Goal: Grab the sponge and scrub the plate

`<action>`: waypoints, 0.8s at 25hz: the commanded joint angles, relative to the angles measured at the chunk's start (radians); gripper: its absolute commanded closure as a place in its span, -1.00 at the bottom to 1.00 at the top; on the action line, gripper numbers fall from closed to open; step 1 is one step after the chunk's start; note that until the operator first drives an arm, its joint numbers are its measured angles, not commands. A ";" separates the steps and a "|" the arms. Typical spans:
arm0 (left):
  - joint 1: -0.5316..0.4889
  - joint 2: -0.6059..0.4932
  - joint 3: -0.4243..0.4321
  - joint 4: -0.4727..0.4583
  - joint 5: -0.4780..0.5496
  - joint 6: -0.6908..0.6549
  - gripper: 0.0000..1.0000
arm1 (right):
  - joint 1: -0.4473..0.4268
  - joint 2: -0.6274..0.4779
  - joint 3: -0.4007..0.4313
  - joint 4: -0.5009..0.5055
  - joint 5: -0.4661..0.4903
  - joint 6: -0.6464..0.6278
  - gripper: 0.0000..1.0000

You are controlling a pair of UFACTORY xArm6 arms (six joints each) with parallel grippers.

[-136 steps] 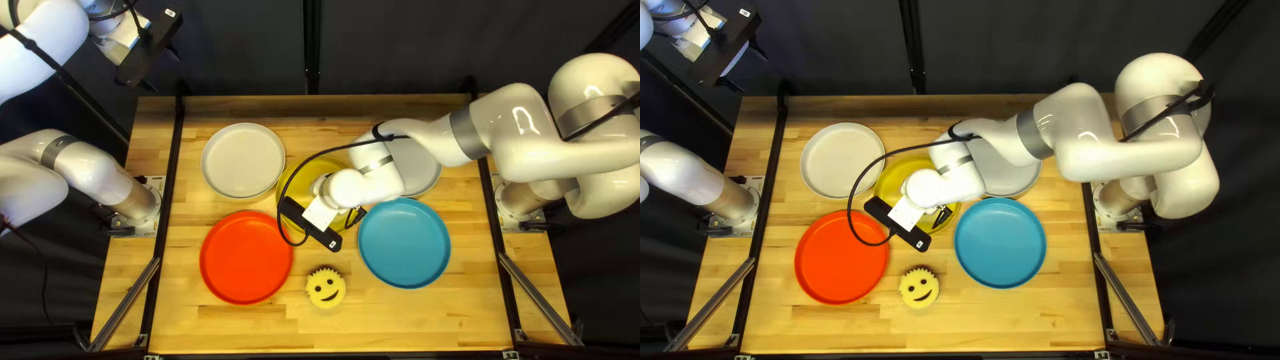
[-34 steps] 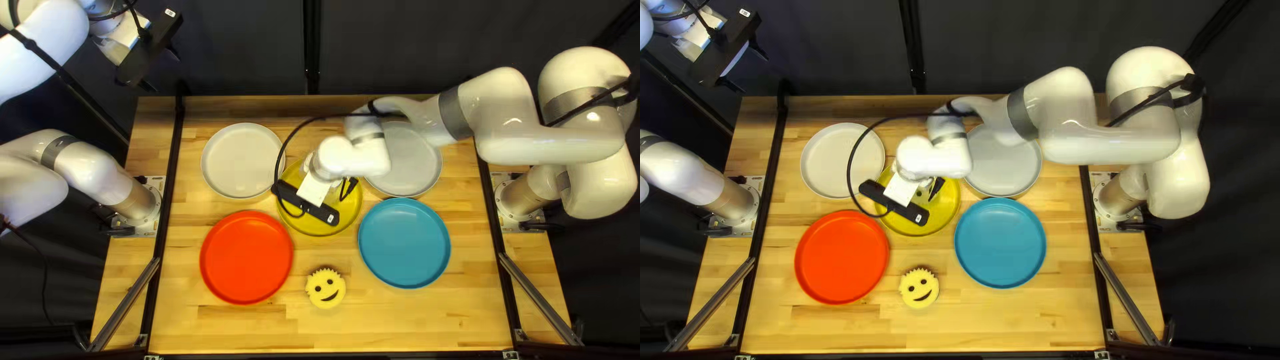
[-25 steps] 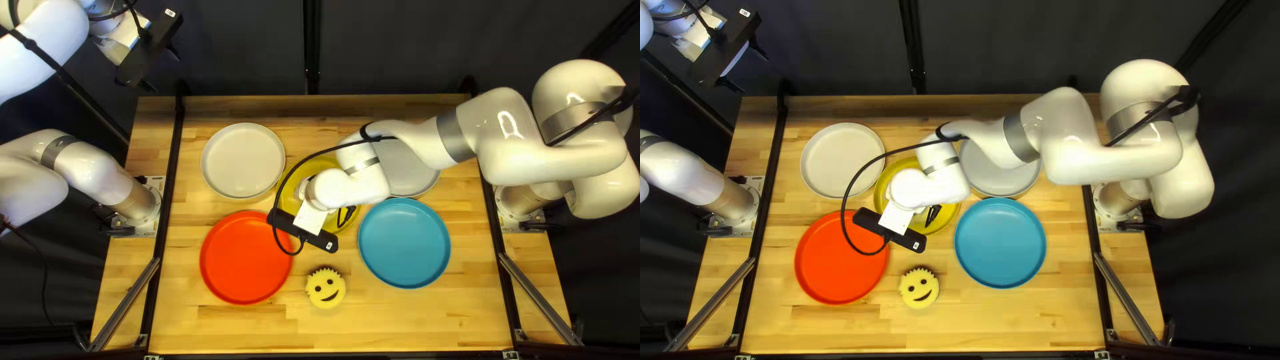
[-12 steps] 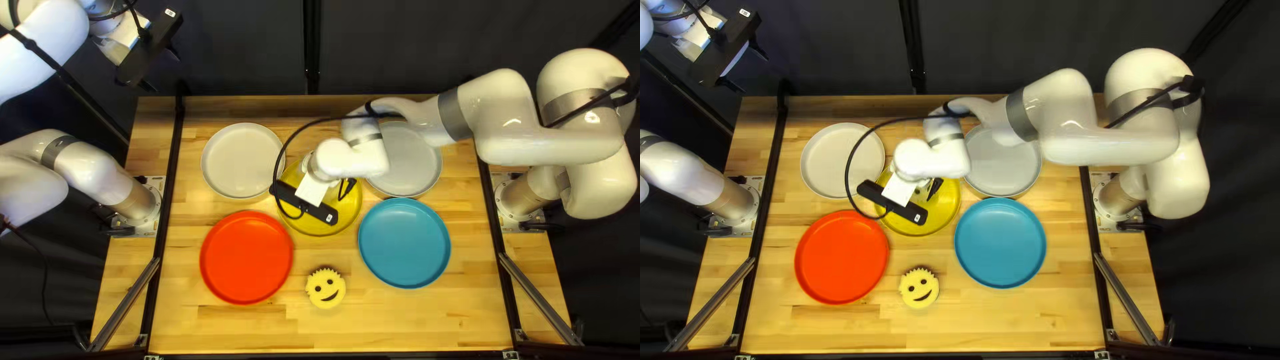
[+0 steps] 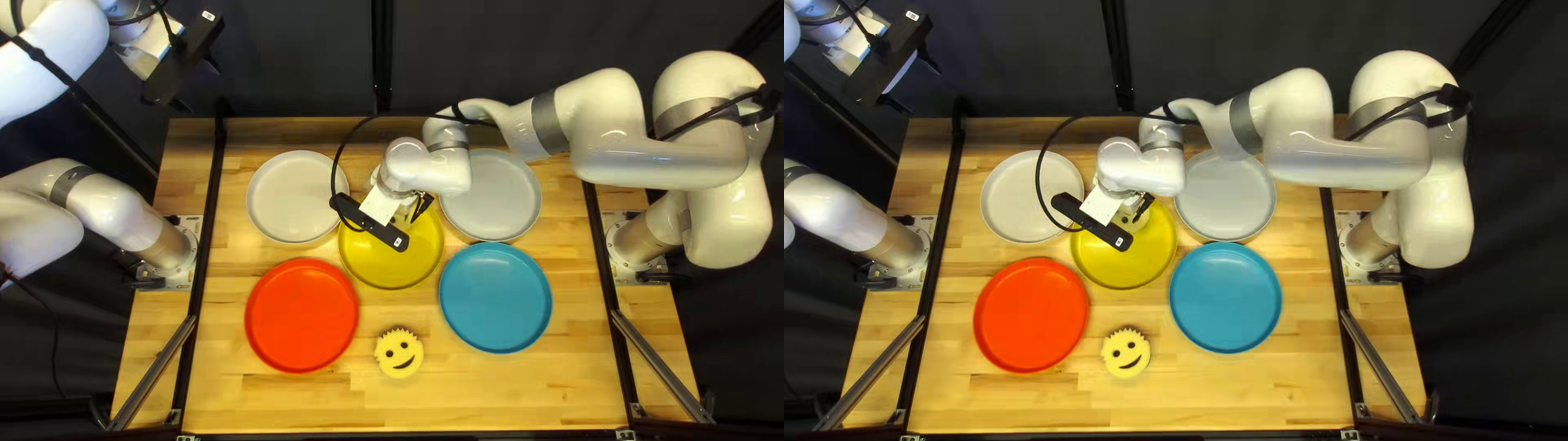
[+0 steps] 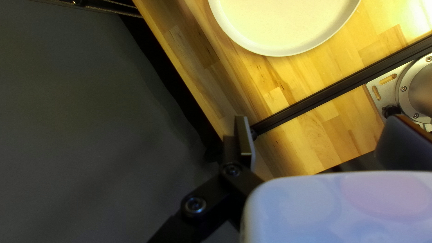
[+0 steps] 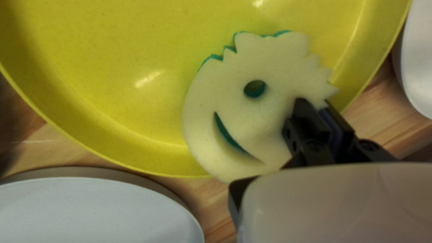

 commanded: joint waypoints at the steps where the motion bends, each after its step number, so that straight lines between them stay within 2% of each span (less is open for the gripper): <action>1: 0.000 0.000 0.000 0.000 0.000 0.000 -1.00 | -0.080 -0.053 0.042 0.049 -0.009 -0.037 1.00; 8: 0.000 0.000 0.000 0.000 0.000 0.000 -1.00 | -0.243 -0.062 0.054 0.129 -0.048 -0.102 1.00; 10: 0.000 0.000 0.000 0.000 0.000 0.000 -1.00 | -0.286 -0.044 0.036 0.141 -0.058 -0.116 1.00; 14: 0.000 0.000 0.000 0.000 0.000 0.000 -1.00 | -0.354 0.030 -0.055 0.135 -0.047 -0.106 1.00; 15: 0.000 0.000 0.000 0.000 0.000 0.000 -1.00 | -0.361 0.040 -0.068 0.135 -0.044 -0.103 -0.18; 17: 0.000 0.000 0.000 0.000 0.000 0.000 -1.00 | -0.388 0.071 -0.113 0.129 -0.023 -0.083 -1.00; 20: 0.000 0.000 0.000 0.000 0.000 0.000 -1.00 | -0.422 0.065 -0.113 0.126 -0.003 -0.066 -1.00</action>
